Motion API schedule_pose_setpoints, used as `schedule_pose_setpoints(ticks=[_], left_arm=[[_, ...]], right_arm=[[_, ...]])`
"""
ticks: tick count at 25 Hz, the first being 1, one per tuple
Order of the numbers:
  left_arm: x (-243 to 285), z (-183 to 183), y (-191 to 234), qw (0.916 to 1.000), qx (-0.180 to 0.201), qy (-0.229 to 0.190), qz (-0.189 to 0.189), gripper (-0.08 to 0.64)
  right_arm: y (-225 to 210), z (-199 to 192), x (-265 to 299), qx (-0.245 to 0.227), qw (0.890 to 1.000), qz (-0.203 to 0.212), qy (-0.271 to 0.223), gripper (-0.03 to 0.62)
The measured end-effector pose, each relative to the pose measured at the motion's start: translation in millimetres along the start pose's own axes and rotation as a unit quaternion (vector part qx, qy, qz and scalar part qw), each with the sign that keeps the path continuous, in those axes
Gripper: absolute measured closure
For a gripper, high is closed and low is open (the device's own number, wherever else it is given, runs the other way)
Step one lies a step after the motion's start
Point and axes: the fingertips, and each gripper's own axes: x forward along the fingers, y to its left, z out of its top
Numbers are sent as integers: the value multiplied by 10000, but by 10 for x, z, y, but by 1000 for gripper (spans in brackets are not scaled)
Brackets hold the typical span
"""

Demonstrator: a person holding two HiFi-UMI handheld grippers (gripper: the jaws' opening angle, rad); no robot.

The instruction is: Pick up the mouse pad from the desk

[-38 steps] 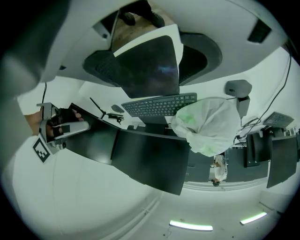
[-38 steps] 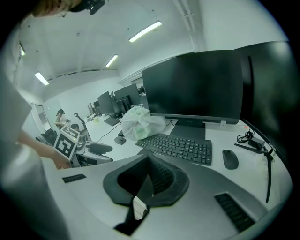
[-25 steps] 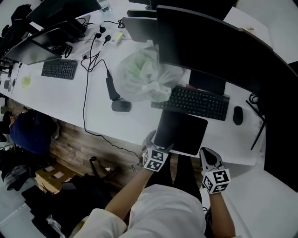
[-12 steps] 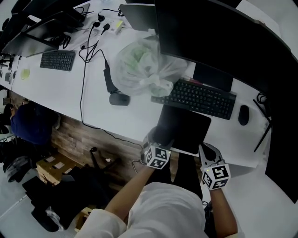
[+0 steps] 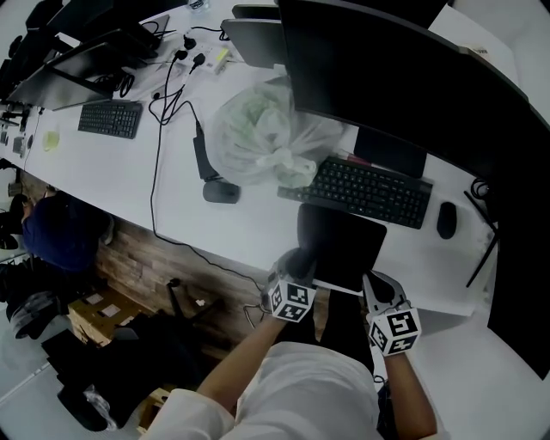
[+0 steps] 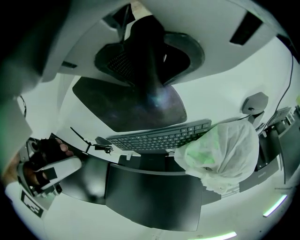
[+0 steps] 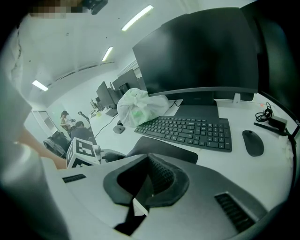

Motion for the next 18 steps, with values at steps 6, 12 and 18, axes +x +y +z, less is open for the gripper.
schedule_pose_setpoints(ticks=[6,12,18], left_arm=[[1,23,-112,10000,-35,-21,22,449],[-67,116,-198,9991,104,43,-402,506],[-259,312,-291,9957,232,-19,-901,514]], right_arm=[[-39,-6,-82,-9,9999,-102,-36,580],[-38,91,-259,-54,9995,-258,-192,580],[79,263,-468,-141,9982,-395,-427,580]])
